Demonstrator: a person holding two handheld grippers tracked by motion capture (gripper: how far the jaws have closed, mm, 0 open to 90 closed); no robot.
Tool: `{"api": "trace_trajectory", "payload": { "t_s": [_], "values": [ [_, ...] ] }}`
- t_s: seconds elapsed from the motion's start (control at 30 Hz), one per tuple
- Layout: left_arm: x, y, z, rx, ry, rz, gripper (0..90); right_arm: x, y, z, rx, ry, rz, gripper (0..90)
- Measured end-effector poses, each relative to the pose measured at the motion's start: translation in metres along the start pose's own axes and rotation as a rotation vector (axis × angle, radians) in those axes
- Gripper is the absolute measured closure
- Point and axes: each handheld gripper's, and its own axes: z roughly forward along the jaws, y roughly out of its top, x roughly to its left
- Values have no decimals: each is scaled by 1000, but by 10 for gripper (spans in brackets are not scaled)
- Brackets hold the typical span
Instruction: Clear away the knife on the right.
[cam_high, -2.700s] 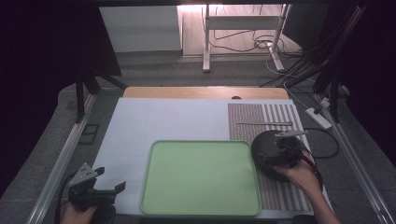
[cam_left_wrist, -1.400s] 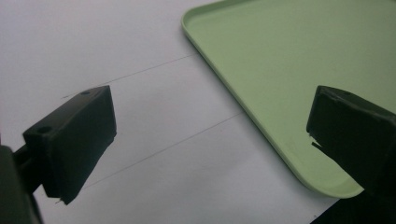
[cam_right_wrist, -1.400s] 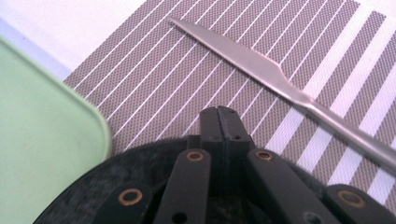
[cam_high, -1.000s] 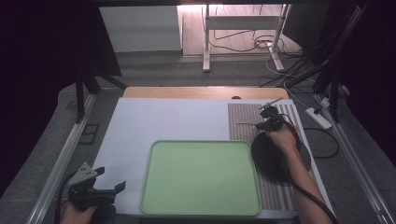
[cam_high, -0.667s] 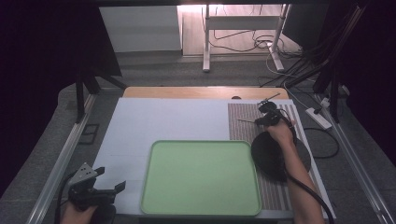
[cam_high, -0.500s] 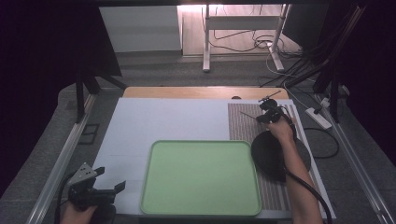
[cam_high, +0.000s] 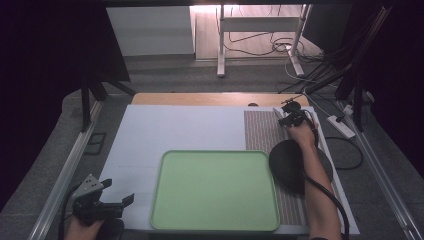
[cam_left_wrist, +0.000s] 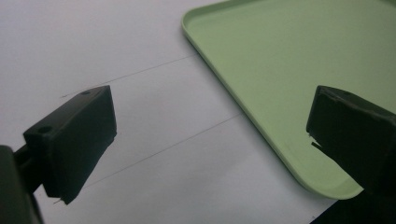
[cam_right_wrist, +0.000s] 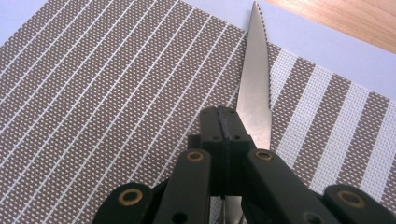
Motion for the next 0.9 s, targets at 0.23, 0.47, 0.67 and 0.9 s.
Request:
{"api": "trace_trajectory", "payload": {
  "t_s": [0.23, 0.47, 0.67, 0.9],
  "values": [
    [0, 0, 0, 0, 0, 2, 26, 2, 4, -12, -7, 39, 31, 730],
    [-1, 0, 0, -2, 0, 7, 26, 6, 6, -32, 10, 38, 12, 291],
    [-1, 0, 0, 1, -1, 10, 26, 3, -2, -44, 37, 8, 13, 62],
    [-1, 1, 1, 3, 1, 13, 26, -9, -12, -42, 123, -50, 97, 0]
  ]
}}
